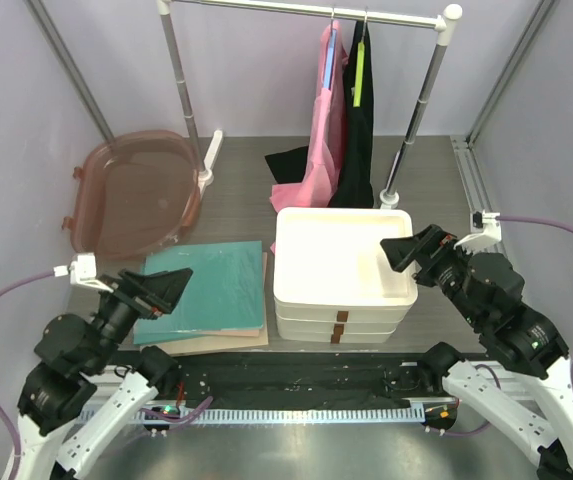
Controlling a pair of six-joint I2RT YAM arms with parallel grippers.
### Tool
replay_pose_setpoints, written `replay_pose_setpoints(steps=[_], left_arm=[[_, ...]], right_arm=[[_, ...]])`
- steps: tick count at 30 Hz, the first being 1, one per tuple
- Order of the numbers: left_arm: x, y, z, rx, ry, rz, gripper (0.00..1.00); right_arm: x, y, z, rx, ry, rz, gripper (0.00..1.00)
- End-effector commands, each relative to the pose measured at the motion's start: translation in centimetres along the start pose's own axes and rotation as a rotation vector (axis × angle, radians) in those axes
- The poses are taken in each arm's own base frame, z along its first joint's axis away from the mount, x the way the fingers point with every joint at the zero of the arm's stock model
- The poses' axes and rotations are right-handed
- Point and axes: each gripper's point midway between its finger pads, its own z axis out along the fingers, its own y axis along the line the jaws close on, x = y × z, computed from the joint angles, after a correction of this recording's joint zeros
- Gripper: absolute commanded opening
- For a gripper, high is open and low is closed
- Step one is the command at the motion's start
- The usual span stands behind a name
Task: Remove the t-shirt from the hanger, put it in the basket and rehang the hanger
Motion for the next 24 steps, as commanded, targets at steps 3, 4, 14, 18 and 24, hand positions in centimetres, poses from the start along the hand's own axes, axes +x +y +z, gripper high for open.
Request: replay_pose_setpoints(steps=[3, 4, 14, 18, 24], left_arm=[[-0.1, -1.0, -2.0, 0.075, 0.011, 0.027, 1.00], [0.0, -1.1, -1.9, 0.074, 0.020, 0.034, 1.00], [1.5, -0.4, -0.3, -0.011, 0.140, 0.096, 1.00], [2.2, -0.4, 0.0, -0.015, 0.181, 0.097, 1.00], [2.3, -0.8, 0.3, -0.016, 0.211, 0.104, 1.00]], right_arm=[[-2.1, 0.3, -0.9, 0.030, -0.005, -0.156, 1.00], [-2.2, 1.1, -0.9, -0.010, 0.002, -0.177, 1.00], [-7.3, 9.6, 2.4, -0.175, -0.029, -0.267, 1.00], [-11.6, 14.1, 3.2, -0.232, -0.088, -0.324, 0.99], [-15.3, 17.4, 6.7, -0.196, -0.122, -0.377, 0.93]])
